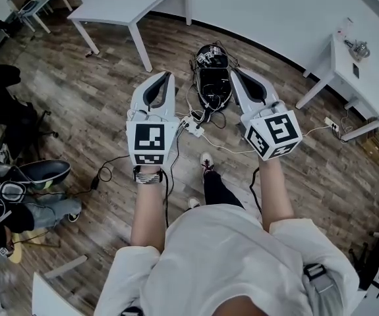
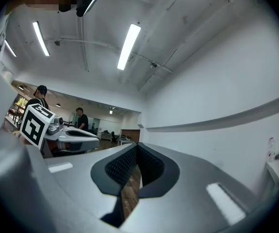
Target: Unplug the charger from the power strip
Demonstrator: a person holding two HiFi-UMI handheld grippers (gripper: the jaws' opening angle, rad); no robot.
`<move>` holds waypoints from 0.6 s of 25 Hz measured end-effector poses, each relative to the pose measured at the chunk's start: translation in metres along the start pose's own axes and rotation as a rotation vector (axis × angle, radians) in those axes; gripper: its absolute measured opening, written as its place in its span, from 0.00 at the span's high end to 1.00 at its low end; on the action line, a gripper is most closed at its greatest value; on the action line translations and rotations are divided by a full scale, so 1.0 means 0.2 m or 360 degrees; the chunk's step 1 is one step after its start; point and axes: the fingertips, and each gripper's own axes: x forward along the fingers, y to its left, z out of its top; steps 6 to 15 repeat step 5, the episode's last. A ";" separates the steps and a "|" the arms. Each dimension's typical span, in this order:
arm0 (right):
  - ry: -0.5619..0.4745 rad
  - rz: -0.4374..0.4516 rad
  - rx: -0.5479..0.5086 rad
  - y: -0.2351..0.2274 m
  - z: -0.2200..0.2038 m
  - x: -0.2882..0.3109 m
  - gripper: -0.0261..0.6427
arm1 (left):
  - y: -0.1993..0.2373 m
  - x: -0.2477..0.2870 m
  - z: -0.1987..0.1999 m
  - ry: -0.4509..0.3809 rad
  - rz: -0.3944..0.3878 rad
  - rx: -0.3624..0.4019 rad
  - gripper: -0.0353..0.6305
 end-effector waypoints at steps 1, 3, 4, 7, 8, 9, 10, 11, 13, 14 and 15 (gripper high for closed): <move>0.0001 0.0002 -0.0006 0.01 0.00 0.00 0.96 | 0.00 -0.01 0.00 -0.0003 -0.0001 0.0001 0.94; 0.0001 0.0005 -0.0016 0.04 -0.01 -0.01 0.96 | -0.01 -0.04 -0.01 -0.0007 -0.0004 0.0006 0.94; 0.0002 0.0007 -0.0021 0.06 -0.01 -0.01 0.96 | -0.01 -0.05 -0.02 -0.0010 -0.0007 0.0009 0.94; 0.0002 0.0008 -0.0026 0.07 -0.02 -0.02 0.96 | -0.01 -0.07 -0.02 -0.0013 -0.0009 0.0012 0.94; 0.0002 0.0008 -0.0026 0.07 -0.02 -0.02 0.96 | -0.01 -0.07 -0.02 -0.0013 -0.0009 0.0012 0.94; 0.0002 0.0008 -0.0026 0.07 -0.02 -0.02 0.96 | -0.01 -0.07 -0.02 -0.0013 -0.0009 0.0012 0.94; 0.0002 0.0008 -0.0026 0.07 -0.02 -0.02 0.96 | -0.01 -0.07 -0.02 -0.0013 -0.0009 0.0012 0.94; 0.0002 0.0008 -0.0026 0.07 -0.02 -0.02 0.96 | -0.01 -0.07 -0.02 -0.0013 -0.0009 0.0012 0.94; 0.0002 0.0008 -0.0026 0.07 -0.02 -0.02 0.96 | -0.01 -0.07 -0.02 -0.0013 -0.0009 0.0012 0.94; 0.0002 0.0008 -0.0026 0.07 -0.02 -0.02 0.96 | -0.01 -0.07 -0.02 -0.0013 -0.0009 0.0012 0.94; 0.0002 0.0008 -0.0026 0.07 -0.02 -0.02 0.96 | -0.01 -0.07 -0.02 -0.0013 -0.0009 0.0012 0.94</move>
